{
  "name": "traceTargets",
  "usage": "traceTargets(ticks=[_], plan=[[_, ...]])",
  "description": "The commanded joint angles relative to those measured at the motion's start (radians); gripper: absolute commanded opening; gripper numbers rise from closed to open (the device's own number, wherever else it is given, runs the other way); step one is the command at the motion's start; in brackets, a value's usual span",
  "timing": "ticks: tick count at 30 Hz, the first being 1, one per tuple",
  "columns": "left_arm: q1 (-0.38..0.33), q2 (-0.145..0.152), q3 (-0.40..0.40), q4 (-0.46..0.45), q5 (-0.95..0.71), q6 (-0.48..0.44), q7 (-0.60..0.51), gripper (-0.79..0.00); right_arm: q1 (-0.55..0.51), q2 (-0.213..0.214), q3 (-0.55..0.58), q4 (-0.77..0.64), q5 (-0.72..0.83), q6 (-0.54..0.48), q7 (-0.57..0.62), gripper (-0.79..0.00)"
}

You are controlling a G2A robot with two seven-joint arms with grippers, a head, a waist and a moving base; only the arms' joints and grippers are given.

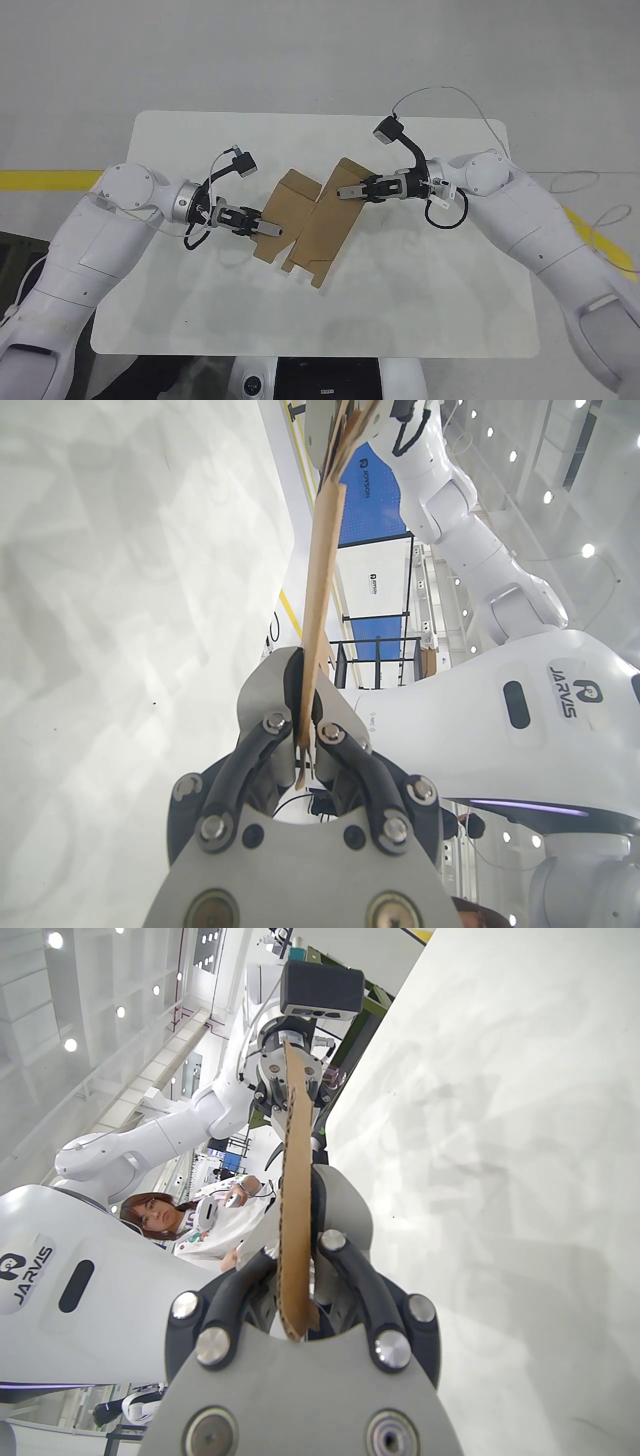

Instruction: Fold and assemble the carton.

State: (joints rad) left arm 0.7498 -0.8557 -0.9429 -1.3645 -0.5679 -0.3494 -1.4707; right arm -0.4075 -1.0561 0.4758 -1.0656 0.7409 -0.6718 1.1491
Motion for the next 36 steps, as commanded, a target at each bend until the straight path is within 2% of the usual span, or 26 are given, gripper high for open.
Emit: traceTargets(ticks=[1, 2, 3, 4, 9, 14, 25, 36], plan=[[0.000, 0.001, 0.001, -0.001, -0.006, 0.000, -0.001, -0.594, 0.002, 0.000, -0.004, 0.003, 0.006, -0.004, -0.004, -0.785], [0.000, 0.002, 0.000, -0.001, -0.009, 0.000, 0.000, -0.545, 0.003, 0.001, -0.006, 0.005, 0.009, -0.006, -0.006, -0.785], [0.000, 0.003, 0.000, -0.002, -0.012, 0.001, -0.001, -0.394, 0.004, 0.001, -0.007, 0.007, 0.012, -0.008, -0.008, -0.785], [-0.001, 0.004, -0.002, -0.001, -0.017, 0.000, 0.000, 0.000, 0.004, 0.001, -0.008, 0.009, 0.018, -0.012, -0.013, -0.785], [-0.003, 0.007, -0.023, 0.035, -0.043, -0.023, 0.023, 0.000, 0.002, 0.002, -0.002, 0.027, 0.041, -0.041, -0.041, -0.785], [0.005, 0.002, -0.043, 0.073, -0.053, -0.064, 0.107, 0.000, 0.001, -0.004, 0.010, 0.059, 0.047, -0.082, -0.082, -0.785], [0.059, -0.010, -0.069, 0.024, -0.067, -0.021, 0.298, 0.000, 0.018, -0.055, 0.008, 0.169, 0.025, -0.163, -0.163, -0.785], [0.103, -0.010, -0.117, -0.014, -0.099, 0.016, 0.318, 0.000, 0.035, -0.107, 0.011, 0.281, -0.014, -0.208, -0.209, -0.785]])
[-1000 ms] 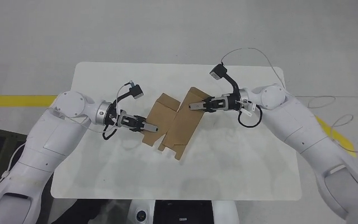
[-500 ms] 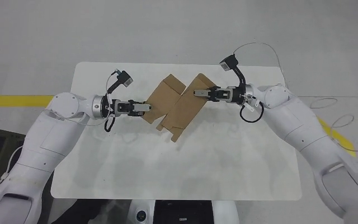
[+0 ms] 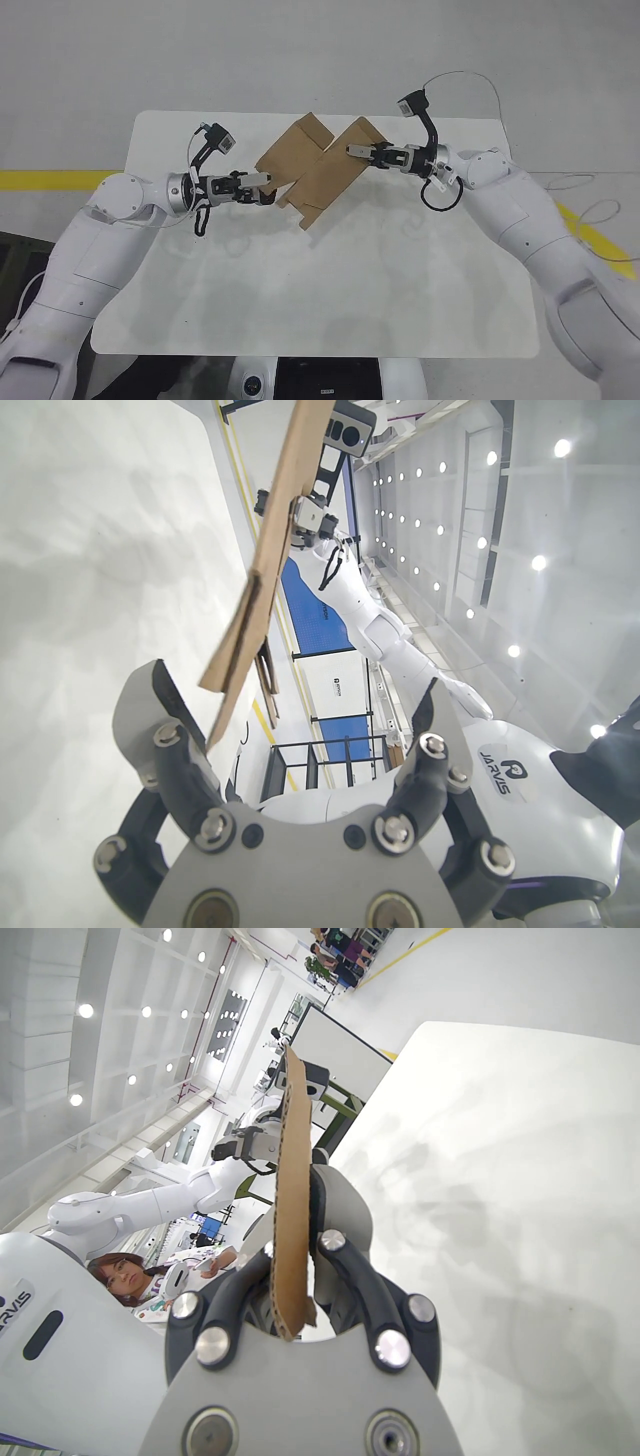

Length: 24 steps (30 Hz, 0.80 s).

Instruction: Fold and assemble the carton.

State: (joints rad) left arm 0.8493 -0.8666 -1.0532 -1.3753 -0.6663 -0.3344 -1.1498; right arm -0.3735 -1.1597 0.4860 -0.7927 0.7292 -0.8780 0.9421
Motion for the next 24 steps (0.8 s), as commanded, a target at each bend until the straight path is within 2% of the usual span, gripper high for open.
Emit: traceTargets(ticks=[1, 15, 24], plan=[[0.006, 0.002, -0.014, -0.007, -0.002, 0.002, -0.005, 0.000, 0.001, -0.007, 0.001, 0.016, -0.004, -0.003, -0.003, -0.785], [0.054, 0.011, -0.102, -0.081, -0.055, 0.030, -0.061, 0.000, 0.000, -0.046, 0.014, 0.083, -0.045, -0.019, -0.019, -0.785], [0.049, 0.002, -0.110, -0.095, -0.014, 0.029, -0.006, 0.000, -0.006, -0.060, 0.025, 0.074, -0.048, -0.020, -0.020, -0.785]])
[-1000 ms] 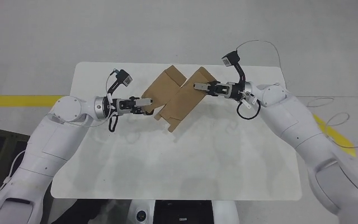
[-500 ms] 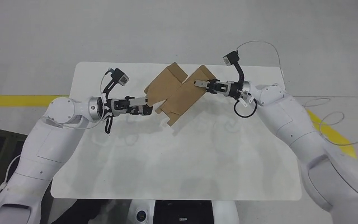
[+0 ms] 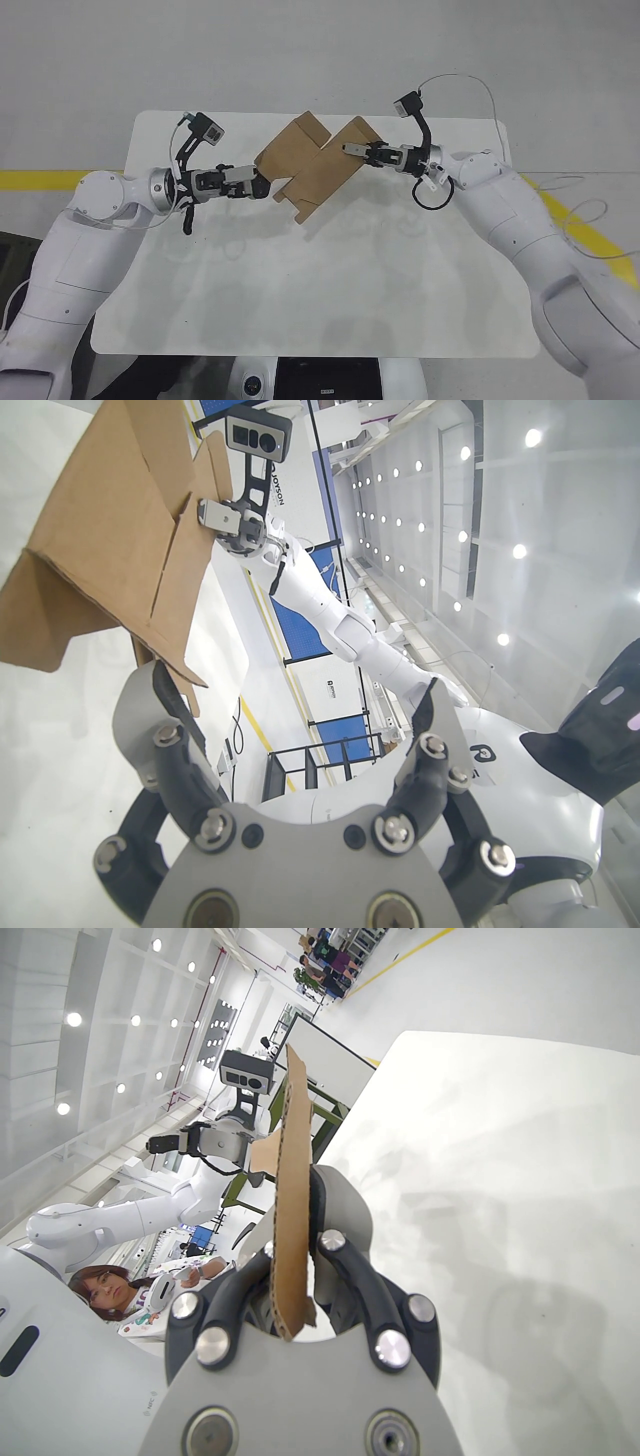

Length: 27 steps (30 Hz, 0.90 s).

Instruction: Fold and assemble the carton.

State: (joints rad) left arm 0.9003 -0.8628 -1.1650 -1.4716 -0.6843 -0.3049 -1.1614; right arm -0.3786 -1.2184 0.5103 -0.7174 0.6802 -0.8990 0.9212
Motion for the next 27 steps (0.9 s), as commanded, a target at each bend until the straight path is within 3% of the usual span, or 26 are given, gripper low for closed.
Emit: traceTargets(ticks=[1, 16, 22, 27], plan=[[-0.003, -0.003, 0.004, 0.003, 0.013, -0.001, 0.014, 0.000, -0.002, -0.002, 0.002, -0.003, 0.000, 0.002, 0.002, -0.785], [-0.025, -0.027, 0.029, 0.061, 0.067, -0.009, 0.091, 0.000, -0.011, -0.010, 0.015, -0.021, -0.010, 0.006, 0.006, -0.785], [-0.029, -0.033, 0.027, 0.076, 0.080, -0.009, 0.100, -0.111, -0.013, -0.011, 0.020, -0.022, -0.015, 0.007, 0.007, -0.785], [-0.029, -0.036, 0.029, 0.088, 0.113, -0.007, 0.104, -0.145, -0.014, -0.012, 0.024, -0.020, -0.019, 0.007, 0.007, -0.785]])
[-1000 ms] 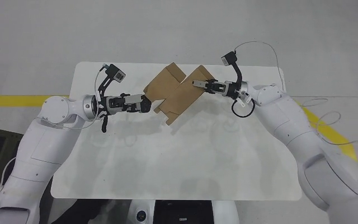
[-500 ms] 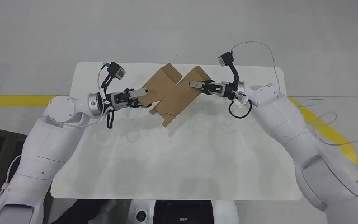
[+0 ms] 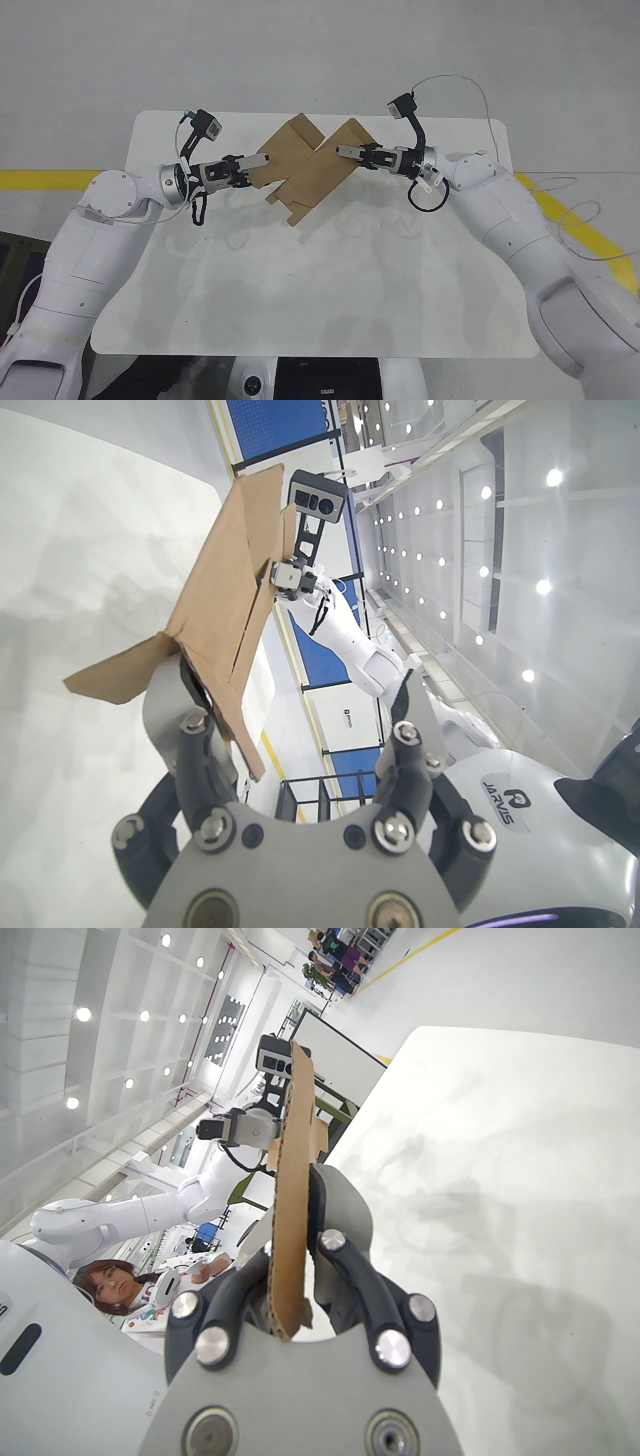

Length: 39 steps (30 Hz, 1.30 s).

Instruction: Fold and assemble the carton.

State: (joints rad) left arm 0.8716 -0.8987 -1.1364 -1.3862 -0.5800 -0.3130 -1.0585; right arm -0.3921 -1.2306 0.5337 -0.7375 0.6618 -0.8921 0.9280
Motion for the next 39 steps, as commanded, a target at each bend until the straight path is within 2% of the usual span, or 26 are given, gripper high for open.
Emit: traceTargets(ticks=[1, 6, 7, 8, 12, 19, 20, 24, 28, 29, 31, 39], plan=[[0.000, -0.001, 0.001, 0.004, 0.017, 0.002, 0.002, -0.148, 0.000, 0.000, 0.002, 0.001, -0.001, 0.000, 0.000, -0.785], [0.000, -0.004, 0.002, 0.010, 0.051, 0.005, 0.006, -0.240, 0.000, -0.001, 0.005, 0.004, -0.008, -0.001, -0.001, -0.785], [0.000, -0.005, 0.003, 0.010, 0.056, 0.007, 0.006, -0.296, 0.000, -0.001, 0.005, 0.005, -0.009, -0.001, -0.001, -0.785], [-0.001, -0.005, 0.005, 0.010, 0.061, 0.008, 0.004, -0.394, 0.000, -0.001, 0.006, 0.006, -0.010, -0.002, -0.002, -0.785], [-0.002, -0.008, 0.009, 0.011, 0.081, 0.012, 0.000, -0.523, -0.001, -0.002, 0.009, 0.008, -0.014, -0.003, -0.003, -0.785], [-0.007, -0.015, 0.019, 0.021, 0.101, 0.020, -0.002, -0.554, -0.002, -0.002, 0.014, 0.009, -0.020, -0.007, -0.007, -0.785], [-0.008, -0.016, 0.020, 0.023, 0.102, 0.021, -0.001, -0.579, -0.002, -0.002, 0.014, 0.008, -0.020, -0.007, -0.007, -0.785], [-0.011, -0.019, 0.019, 0.030, 0.103, 0.021, -0.003, -0.782, -0.003, -0.001, 0.017, 0.008, -0.023, -0.007, -0.007, -0.785], [-0.012, -0.021, 0.016, 0.032, 0.102, 0.022, -0.007, -0.785, -0.005, -0.002, 0.020, 0.008, -0.024, -0.010, -0.010, -0.785], [-0.012, -0.022, 0.014, 0.033, 0.100, 0.022, -0.008, -0.785, -0.005, -0.002, 0.021, 0.008, -0.024, -0.010, -0.010, -0.597], [-0.013, -0.022, 0.010, 0.032, 0.096, 0.022, -0.010, -0.785, -0.005, -0.001, 0.025, 0.013, -0.024, -0.015, -0.015, 0.000], [0.001, -0.016, -0.032, -0.011, 0.121, -0.015, -0.016, -0.785, 0.020, 0.033, 0.065, 0.066, -0.112, -0.046, -0.046, 0.000]])
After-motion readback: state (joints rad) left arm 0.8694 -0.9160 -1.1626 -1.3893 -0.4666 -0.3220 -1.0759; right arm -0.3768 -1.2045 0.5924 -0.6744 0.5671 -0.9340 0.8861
